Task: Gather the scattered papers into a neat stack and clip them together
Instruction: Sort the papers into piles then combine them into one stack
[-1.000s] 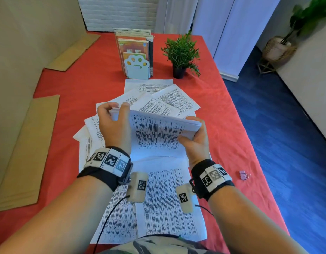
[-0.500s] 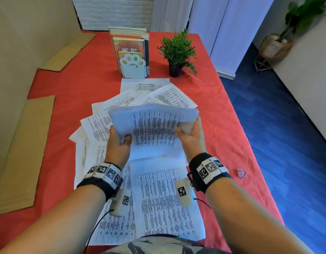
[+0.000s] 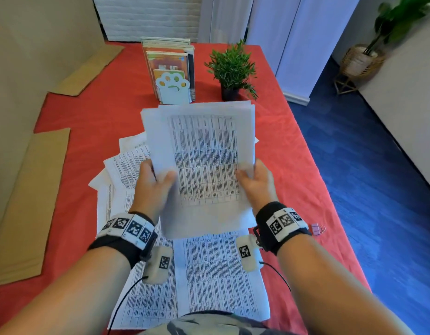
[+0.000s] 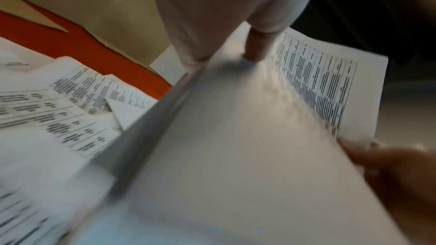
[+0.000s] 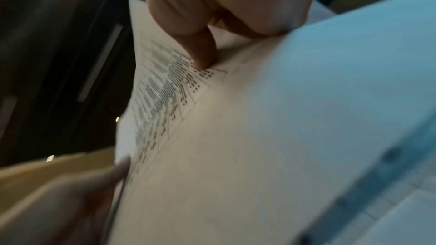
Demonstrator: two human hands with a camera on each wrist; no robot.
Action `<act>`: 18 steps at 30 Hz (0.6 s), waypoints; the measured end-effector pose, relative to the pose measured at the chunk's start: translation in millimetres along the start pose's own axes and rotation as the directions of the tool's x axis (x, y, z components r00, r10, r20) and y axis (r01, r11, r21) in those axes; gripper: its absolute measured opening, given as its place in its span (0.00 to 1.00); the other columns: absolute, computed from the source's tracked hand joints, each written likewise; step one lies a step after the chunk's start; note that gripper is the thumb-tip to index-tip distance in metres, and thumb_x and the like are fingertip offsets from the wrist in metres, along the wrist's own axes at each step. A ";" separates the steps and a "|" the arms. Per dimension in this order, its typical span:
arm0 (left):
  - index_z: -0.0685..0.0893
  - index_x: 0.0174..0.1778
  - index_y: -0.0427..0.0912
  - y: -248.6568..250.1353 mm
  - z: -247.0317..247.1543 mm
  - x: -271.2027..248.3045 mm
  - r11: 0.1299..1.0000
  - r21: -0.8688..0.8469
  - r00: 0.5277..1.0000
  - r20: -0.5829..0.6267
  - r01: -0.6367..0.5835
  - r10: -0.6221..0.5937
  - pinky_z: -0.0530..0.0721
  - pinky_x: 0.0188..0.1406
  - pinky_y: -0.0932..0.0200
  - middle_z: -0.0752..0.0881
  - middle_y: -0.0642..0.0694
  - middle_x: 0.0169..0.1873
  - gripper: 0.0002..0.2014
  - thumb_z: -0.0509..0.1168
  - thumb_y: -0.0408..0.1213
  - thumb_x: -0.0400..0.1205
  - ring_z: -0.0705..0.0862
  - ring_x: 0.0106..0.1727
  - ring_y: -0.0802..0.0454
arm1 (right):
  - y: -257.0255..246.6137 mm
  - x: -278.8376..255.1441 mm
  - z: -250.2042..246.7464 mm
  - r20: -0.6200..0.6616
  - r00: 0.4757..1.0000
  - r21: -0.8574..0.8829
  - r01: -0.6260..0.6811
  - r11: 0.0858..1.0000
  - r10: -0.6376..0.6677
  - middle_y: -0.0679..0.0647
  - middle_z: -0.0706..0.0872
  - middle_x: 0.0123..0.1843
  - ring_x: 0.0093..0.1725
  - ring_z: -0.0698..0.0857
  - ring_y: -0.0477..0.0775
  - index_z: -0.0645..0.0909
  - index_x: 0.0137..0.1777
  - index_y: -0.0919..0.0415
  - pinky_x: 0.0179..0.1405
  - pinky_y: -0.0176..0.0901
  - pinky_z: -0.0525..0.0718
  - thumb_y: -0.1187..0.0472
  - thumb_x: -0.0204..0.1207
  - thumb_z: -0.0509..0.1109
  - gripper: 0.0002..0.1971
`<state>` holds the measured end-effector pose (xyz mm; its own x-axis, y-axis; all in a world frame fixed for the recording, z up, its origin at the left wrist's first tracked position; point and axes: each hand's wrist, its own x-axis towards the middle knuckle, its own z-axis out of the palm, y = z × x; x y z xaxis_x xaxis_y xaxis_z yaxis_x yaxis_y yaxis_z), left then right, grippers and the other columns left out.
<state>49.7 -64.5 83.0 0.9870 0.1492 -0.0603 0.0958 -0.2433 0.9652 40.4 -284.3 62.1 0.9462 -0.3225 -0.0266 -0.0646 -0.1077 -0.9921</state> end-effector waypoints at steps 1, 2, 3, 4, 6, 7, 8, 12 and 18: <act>0.70 0.61 0.48 -1.3 1.9 -4.5 0.999 0.019 0.997 0.058 0.040 -0.041 0.77 0.43 0.60 0.82 0.55 0.49 0.14 0.65 0.35 0.82 0.81 0.48 0.57 | -0.1 3.3 -2.8 -0.015 1.000 -0.012 -0.008 1.000 0.008 0.57 0.86 0.41 0.40 0.84 0.56 0.81 0.41 0.40 0.46 0.70 0.85 0.59 0.69 0.68 0.09; 0.70 0.63 0.47 -4.6 4.3 -7.9 0.996 0.046 0.992 0.095 0.075 -0.079 0.79 0.47 0.57 0.82 0.54 0.50 0.16 0.65 0.36 0.82 0.82 0.48 0.56 | -1.5 5.1 -5.4 -0.011 1.000 -0.030 -0.020 0.999 0.020 0.54 0.86 0.40 0.39 0.84 0.55 0.81 0.40 0.41 0.45 0.68 0.85 0.60 0.70 0.68 0.09; 0.70 0.65 0.45 -7.3 6.4 -10.7 0.992 0.074 0.989 0.107 0.098 -0.106 0.79 0.49 0.54 0.81 0.52 0.52 0.17 0.65 0.36 0.82 0.82 0.49 0.53 | 0.2 7.5 -7.9 0.000 0.999 -0.068 -0.033 0.997 0.033 0.51 0.86 0.40 0.39 0.84 0.53 0.79 0.41 0.43 0.45 0.64 0.86 0.61 0.73 0.68 0.08; 0.70 0.67 0.43 -10.5 8.4 -12.0 0.988 0.106 0.988 0.096 0.114 -0.124 0.79 0.50 0.52 0.81 0.50 0.53 0.18 0.65 0.35 0.82 0.82 0.51 0.50 | 1.6 8.6 -9.7 0.017 0.999 -0.114 -0.044 0.993 0.047 0.49 0.86 0.41 0.41 0.84 0.52 0.78 0.42 0.45 0.47 0.60 0.86 0.61 0.75 0.68 0.07; 0.70 0.67 0.42 -16.4 10.6 -11.2 0.980 0.153 0.990 0.037 0.129 -0.136 0.79 0.52 0.50 0.81 0.47 0.56 0.19 0.65 0.35 0.82 0.81 0.53 0.45 | 5.6 7.9 -14.2 0.019 0.995 -0.204 -0.089 0.975 0.094 0.49 0.86 0.48 0.48 0.85 0.53 0.78 0.50 0.50 0.53 0.53 0.85 0.58 0.77 0.67 0.04; 0.71 0.67 0.41 -19.6 11.2 -9.8 0.978 0.158 0.991 -0.003 0.136 -0.137 0.80 0.52 0.48 0.81 0.45 0.56 0.18 0.65 0.35 0.82 0.82 0.54 0.43 | 9.5 6.6 -16.7 0.007 0.992 -0.218 -0.123 0.968 0.128 0.51 0.86 0.50 0.51 0.85 0.54 0.78 0.54 0.54 0.55 0.51 0.84 0.58 0.78 0.68 0.07; 0.72 0.66 0.41 -22.7 11.9 -7.9 0.977 0.155 0.989 -0.047 0.147 -0.142 0.80 0.52 0.48 0.82 0.44 0.57 0.17 0.65 0.35 0.82 0.82 0.55 0.42 | 13.4 3.9 -18.9 0.014 0.986 -0.199 -0.162 0.967 0.168 0.51 0.86 0.49 0.51 0.85 0.54 0.79 0.56 0.56 0.54 0.50 0.85 0.59 0.78 0.68 0.08; 0.73 0.65 0.42 -25.7 22.2 -4.9 0.972 0.124 0.972 -0.153 0.200 -0.180 0.81 0.53 0.46 0.82 0.43 0.57 0.14 0.62 0.36 0.83 0.82 0.56 0.41 | 23.1 -14.2 -17.3 0.166 0.941 -0.054 -0.290 0.956 0.295 0.60 0.85 0.54 0.42 0.86 0.57 0.77 0.65 0.62 0.35 0.48 0.90 0.62 0.81 0.66 0.14; 0.68 0.72 0.58 -33.0 52.8 -12.9 0.954 -0.049 0.937 0.207 0.297 -0.281 0.80 0.63 0.43 0.80 0.53 0.65 0.21 0.59 0.52 0.83 0.81 0.65 0.48 | 33.5 10.7 -48.7 -0.254 0.913 -0.098 -0.353 0.930 0.320 0.55 0.83 0.45 0.25 0.83 0.58 0.78 0.54 0.57 0.20 0.41 0.85 0.68 0.79 0.60 0.09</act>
<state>40.6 -109.0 38.5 0.9248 0.0100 -0.3803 0.3778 -0.1408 0.9151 33.0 -337.2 34.6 0.7625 -0.5678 -0.3102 -0.4251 -0.0782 -0.9017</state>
